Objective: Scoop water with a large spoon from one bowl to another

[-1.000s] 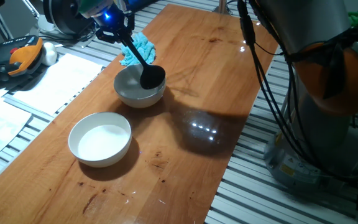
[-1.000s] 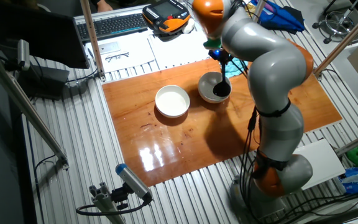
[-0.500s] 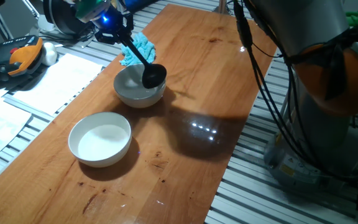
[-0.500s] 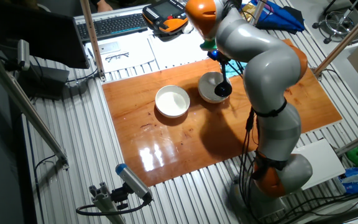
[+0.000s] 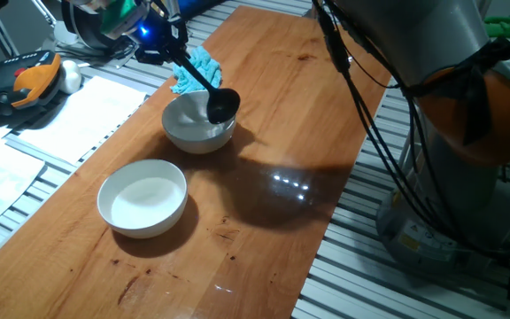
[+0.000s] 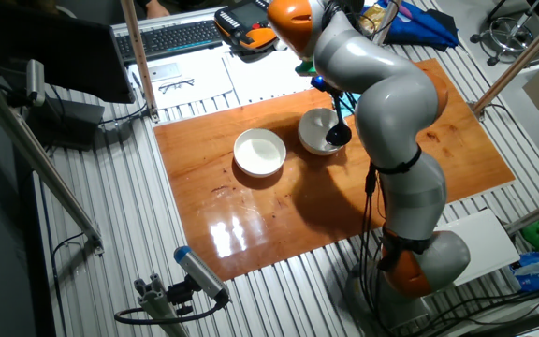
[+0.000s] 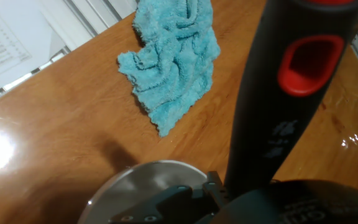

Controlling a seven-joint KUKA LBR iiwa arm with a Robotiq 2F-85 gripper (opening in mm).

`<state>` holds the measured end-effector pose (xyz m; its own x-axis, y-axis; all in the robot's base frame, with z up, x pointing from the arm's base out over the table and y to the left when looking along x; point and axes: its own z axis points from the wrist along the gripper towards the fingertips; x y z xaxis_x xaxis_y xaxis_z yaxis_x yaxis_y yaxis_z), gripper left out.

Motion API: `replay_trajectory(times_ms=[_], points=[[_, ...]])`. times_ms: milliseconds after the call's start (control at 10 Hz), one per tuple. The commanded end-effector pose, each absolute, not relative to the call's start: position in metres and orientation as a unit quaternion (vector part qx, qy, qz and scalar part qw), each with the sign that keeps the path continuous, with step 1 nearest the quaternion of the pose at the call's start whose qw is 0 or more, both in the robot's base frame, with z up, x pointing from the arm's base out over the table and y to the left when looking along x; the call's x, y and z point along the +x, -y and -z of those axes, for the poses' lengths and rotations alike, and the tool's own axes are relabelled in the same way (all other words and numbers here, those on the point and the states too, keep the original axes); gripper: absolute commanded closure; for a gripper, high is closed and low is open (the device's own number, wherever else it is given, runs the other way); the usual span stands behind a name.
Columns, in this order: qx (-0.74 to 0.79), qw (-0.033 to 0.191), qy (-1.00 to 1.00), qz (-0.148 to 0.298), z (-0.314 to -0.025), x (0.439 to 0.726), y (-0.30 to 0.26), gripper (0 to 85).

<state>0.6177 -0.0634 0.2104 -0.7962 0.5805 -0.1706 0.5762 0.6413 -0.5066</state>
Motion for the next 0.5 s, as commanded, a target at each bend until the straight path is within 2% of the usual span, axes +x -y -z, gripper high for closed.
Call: replay_trajectory(times_ms=[0, 400], points=[[-0.319, 0.004, 0.906, -0.279, -0.2106, 0.6177, 0.0637, 85.0], [-0.316, 0.01, 0.903, -0.291, -0.2106, 0.6175, 0.0649, 85.0]])
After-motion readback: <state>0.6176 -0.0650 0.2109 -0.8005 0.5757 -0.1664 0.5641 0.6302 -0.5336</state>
